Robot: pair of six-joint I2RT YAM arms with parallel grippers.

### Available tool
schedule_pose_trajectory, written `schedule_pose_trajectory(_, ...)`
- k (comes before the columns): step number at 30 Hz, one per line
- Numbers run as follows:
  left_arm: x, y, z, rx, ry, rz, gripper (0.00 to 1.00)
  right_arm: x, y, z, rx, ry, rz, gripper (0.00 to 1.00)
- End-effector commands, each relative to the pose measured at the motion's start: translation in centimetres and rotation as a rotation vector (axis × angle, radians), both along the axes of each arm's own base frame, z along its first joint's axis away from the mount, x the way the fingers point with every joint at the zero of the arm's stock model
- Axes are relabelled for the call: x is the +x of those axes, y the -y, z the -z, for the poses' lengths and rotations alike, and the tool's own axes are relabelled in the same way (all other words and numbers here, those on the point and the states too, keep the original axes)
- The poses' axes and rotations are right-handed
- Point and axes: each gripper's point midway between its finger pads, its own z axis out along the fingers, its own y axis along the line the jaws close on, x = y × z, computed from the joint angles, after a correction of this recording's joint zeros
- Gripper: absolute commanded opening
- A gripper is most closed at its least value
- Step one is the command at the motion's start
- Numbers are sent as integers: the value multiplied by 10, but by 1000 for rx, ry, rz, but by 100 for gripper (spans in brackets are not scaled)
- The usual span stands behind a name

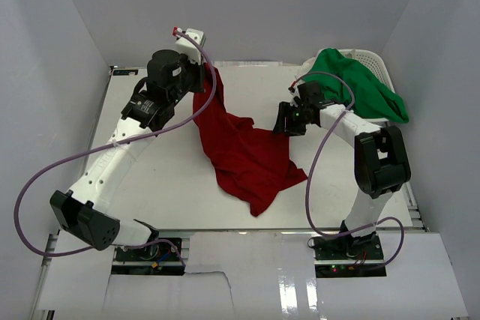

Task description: Fold and stack the t-shirts

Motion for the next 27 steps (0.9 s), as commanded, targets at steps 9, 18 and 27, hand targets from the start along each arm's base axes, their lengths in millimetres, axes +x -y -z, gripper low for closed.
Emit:
schedule_pose_trajectory(9,-18,-9,-15,-45,35,-7,0,27,34,13,-64,-38,128,56)
schedule_pose_trajectory(18,-20,-11,-13,-41,35,-10,0,45,42,28,-89,-59,151,54)
schedule_pose_trajectory(27,-21,-13,-13,-33,36,-16,0,51,41,48,-98,-105,147,53)
